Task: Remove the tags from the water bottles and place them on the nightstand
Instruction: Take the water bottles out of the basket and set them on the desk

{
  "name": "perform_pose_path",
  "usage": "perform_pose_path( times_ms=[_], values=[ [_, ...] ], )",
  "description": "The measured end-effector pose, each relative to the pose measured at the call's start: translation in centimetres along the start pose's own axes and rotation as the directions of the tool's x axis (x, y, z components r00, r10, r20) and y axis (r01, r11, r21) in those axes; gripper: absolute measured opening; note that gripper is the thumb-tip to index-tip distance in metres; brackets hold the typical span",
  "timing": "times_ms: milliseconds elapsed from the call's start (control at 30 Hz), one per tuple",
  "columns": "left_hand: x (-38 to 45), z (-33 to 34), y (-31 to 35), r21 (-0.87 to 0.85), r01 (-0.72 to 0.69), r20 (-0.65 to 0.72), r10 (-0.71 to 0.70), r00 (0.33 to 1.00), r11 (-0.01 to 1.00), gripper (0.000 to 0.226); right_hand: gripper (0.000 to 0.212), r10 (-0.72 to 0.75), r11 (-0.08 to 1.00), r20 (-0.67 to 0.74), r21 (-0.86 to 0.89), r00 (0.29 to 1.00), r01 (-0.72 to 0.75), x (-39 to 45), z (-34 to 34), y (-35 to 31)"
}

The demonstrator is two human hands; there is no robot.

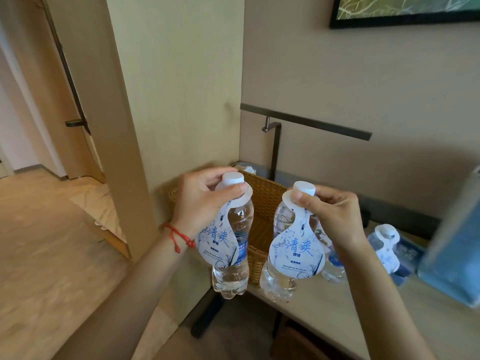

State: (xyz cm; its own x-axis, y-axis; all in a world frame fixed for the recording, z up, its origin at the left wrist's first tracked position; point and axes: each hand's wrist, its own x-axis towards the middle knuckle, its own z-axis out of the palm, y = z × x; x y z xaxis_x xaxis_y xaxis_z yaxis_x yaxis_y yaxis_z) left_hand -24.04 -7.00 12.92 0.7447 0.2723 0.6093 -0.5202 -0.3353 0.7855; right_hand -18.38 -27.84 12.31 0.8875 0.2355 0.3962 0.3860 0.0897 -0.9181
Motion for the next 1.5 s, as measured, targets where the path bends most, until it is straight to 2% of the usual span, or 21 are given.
perform_pose_path(
  times_ms=[333, 667, 1000, 1267, 1367, 1500],
  values=[
    [-4.7, 5.3, 2.0, -0.023, -0.016, 0.101, 0.018, 0.995, 1.0, 0.025, 0.002, -0.039, 0.992, -0.125, -0.123, 0.991, 0.023, -6.5, -5.8, -1.0],
    [-7.0, 15.7, 2.5, 0.006, -0.026, 0.137, 0.025, 0.99, 1.0, 0.031, 0.007, -0.017, 0.989, -0.201, -0.147, 0.98, -0.013, -8.5, -16.6, 0.3],
    [-10.4, 29.0, 1.8, 0.046, 0.128, 0.053, -0.13, 0.99, 0.991, 0.031, 0.006, 0.038, 0.984, -0.082, -0.171, 0.996, -0.052, -8.4, -29.3, 3.8],
    [-12.8, 35.1, -0.9, 0.065, 0.31, 0.023, -0.312, 0.95, 0.949, 0.033, 0.019, 0.092, 0.967, -0.2, -0.217, 0.975, -0.135, -8.3, -35.1, 9.0],
    [-13.2, 36.3, -2.1, 0.103, 0.33, 0.031, -0.334, 0.942, 0.938, 0.035, 0.014, 0.126, 0.965, -0.211, -0.201, 0.969, -0.169, -8.4, -36.0, 10.8],
    [-13.3, 37.1, -3.5, 0.139, 0.318, 0.042, -0.327, 0.944, 0.938, 0.031, 0.024, 0.128, 0.954, -0.205, -0.241, 0.97, -0.177, -8.5, -36.0, 12.6]
  ],
)
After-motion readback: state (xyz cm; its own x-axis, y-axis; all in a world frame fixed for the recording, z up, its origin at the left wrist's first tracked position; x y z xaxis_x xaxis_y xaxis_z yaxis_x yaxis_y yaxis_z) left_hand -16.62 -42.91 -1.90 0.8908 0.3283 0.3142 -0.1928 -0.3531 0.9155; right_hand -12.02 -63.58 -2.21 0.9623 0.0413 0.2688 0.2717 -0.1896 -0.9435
